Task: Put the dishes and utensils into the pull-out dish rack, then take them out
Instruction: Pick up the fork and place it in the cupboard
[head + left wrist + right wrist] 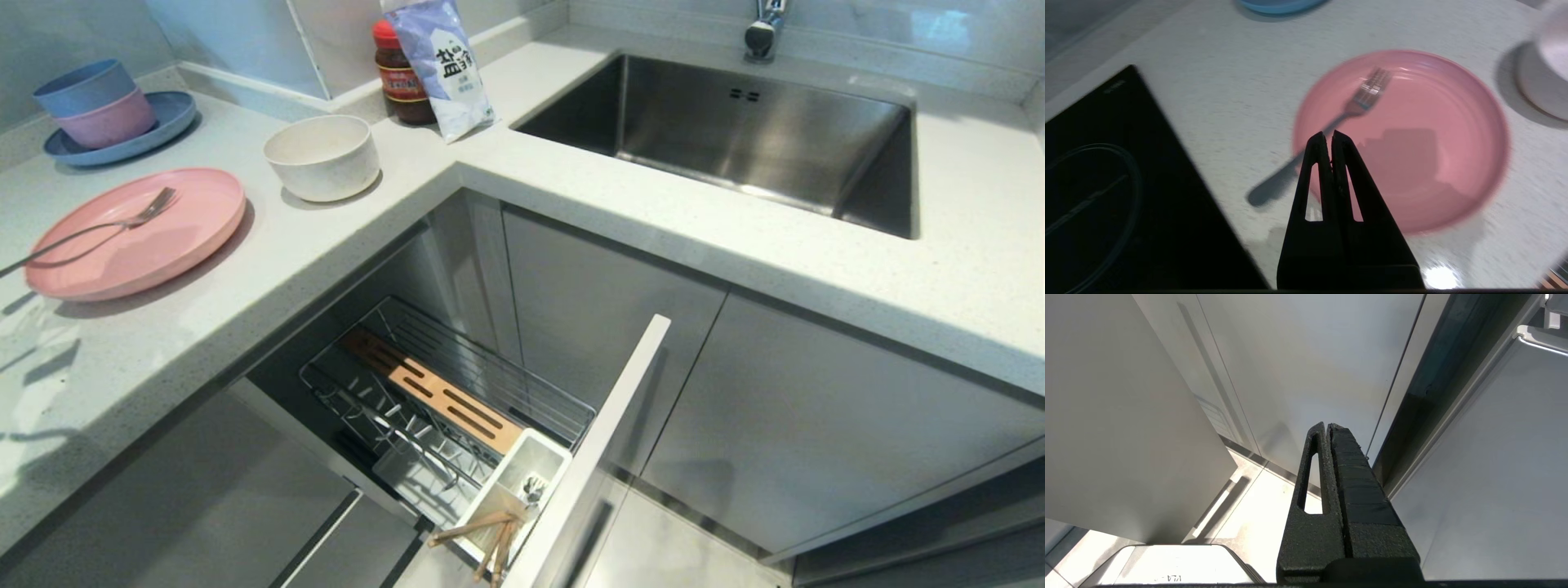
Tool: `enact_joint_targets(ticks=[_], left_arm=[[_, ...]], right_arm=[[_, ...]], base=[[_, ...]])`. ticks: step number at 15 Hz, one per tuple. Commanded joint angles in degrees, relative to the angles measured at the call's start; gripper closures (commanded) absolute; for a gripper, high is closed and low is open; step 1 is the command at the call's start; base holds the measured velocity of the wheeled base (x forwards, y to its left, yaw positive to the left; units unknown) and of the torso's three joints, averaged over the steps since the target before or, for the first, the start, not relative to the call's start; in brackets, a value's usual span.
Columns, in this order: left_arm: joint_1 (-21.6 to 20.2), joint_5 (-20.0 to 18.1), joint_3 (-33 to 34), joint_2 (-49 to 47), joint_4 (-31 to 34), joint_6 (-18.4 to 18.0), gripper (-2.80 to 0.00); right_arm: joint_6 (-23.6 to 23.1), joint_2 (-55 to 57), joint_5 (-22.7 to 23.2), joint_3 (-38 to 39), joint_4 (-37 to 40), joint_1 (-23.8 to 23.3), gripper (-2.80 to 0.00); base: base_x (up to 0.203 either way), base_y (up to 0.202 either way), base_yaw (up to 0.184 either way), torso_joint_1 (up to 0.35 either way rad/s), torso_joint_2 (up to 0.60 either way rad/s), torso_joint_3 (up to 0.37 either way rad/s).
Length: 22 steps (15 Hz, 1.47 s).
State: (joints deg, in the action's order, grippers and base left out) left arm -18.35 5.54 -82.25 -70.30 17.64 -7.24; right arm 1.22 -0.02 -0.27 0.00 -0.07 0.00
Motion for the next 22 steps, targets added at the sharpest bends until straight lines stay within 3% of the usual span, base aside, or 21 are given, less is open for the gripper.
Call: enact_joint_targets(ticks=[1, 5, 9, 10, 12, 15, 19, 22], left_arm=[[-6.0, -2.3, -3.2, -3.9, 1.3, 0.0, 0.0], [-14.5, -14.4, -15.7, -8.6, 17.8, 0.1, 0.0], [-18.0, -19.0, -26.3, -15.8, 30.3, -0.4, 0.0], [-18.6, -21.3, -27.8, -17.2, 33.1, -2.0, 0.0], [-20.1, -25.6, -28.0, -18.7, 34.5, -6.6, 0.0], [-22.1, -33.7, -28.3, -20.9, 34.6, -8.9, 0.0], [-22.3, -38.2, -28.3, -23.5, 33.9, -9.7, 0.0], [-23.0, -44.6, -28.3, -24.3, 34.0, -11.2, 0.0]], right_arm=[[0.0, -0.2, 0.0, 0.1, 0.0, 0.0, 0.0], [0.0, -0.2, 0.0, 0.1, 0.0, 0.0, 0.0], [0.0, -0.2, 0.0, 0.1, 0.0, 0.0, 0.0], [0.0, -0.2, 0.0, 0.1, 0.0, 0.0, 0.0], [0.0, -0.2, 0.0, 0.1, 0.0, 0.0, 0.0], [0.0, -0.2, 0.0, 0.1, 0.0, 0.0, 0.0], [0.0, -0.2, 0.0, 0.1, 0.0, 0.0, 0.0], [0.0, -0.2, 0.0, 0.1, 0.0, 0.0, 0.0]], base=[[0.0, 0.0, 0.0, 0.0, 0.0, 0.0], [0.0, 0.0, 0.0, 0.0, 0.0, 0.0], [0.0, 0.0, 0.0, 0.0, 0.0, 0.0], [0.0, 0.0, 0.0, 0.0, 0.0, 0.0], [0.0, 0.0, 0.0, 0.0, 0.0, 0.0], [0.0, 0.0, 0.0, 0.0, 0.0, 0.0], [0.0, 0.0, 0.0, 0.0, 0.0, 0.0], [0.0, 0.0, 0.0, 0.0, 0.0, 0.0]])
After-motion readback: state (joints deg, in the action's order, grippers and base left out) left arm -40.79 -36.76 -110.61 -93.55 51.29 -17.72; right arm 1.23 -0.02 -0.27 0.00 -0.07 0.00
